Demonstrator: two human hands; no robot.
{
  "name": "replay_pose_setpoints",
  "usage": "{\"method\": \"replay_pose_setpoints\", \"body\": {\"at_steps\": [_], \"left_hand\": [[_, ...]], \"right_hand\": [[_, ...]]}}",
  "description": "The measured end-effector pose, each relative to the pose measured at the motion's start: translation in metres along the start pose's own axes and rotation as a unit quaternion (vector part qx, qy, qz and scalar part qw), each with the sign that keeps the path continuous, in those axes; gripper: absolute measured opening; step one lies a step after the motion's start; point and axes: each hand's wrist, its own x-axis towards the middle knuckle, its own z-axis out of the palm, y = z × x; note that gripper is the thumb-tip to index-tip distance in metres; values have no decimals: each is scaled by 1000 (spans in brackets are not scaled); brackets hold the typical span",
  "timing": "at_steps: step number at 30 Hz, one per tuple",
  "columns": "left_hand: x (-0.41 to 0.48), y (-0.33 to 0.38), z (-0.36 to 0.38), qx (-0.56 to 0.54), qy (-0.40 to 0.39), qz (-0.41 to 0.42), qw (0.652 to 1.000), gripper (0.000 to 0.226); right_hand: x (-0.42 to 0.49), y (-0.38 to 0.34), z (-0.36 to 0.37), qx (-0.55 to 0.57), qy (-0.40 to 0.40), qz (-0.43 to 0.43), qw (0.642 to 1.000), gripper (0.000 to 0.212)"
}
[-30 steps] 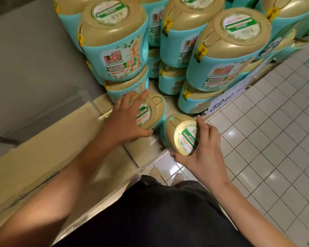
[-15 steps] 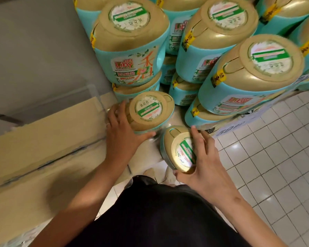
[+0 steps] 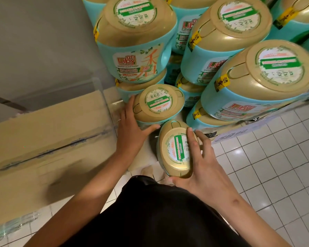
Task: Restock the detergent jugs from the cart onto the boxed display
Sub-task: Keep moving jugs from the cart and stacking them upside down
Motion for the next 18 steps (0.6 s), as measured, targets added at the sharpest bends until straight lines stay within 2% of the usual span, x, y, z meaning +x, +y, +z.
{"method": "replay_pose_setpoints", "body": {"at_steps": [3, 5, 8, 10, 11, 12, 14, 16, 18], "left_hand": [[-2, -7, -2, -91, -6, -13, 996, 124], [-10, -12, -6, -143, 7, -16, 990, 114], [-40, -13, -16, -121, 37, -27, 992, 64], [-65, -14, -24, -140, -51, -30, 988, 41], [-77, -15, -28, -165, -132, -35, 977, 46], [-87, -16, -31, -182, -206, -35, 961, 65], [-97, -26, -37, -176, -296, -21, 939, 115], [-93, -27, -40, -133, -312, -8, 941, 145], [-88, -30, -41, -123, -266, 4, 956, 144]], "right_hand": [[-5, 5, 8, 2, 39, 9, 999, 140], [-8, 4, 19, 38, 82, 26, 996, 137], [-9, 3, 30, 93, 103, 30, 990, 137], [-9, 6, 32, 143, 107, 24, 984, 133], [-10, 8, 32, 166, 103, 24, 980, 130], [-12, 9, 34, 193, 94, 24, 976, 126], [-16, 10, 41, 282, 68, 19, 957, 118], [-20, 11, 49, 376, 37, -1, 926, 103], [-21, 16, 58, 382, 43, -48, 922, 88]]}}
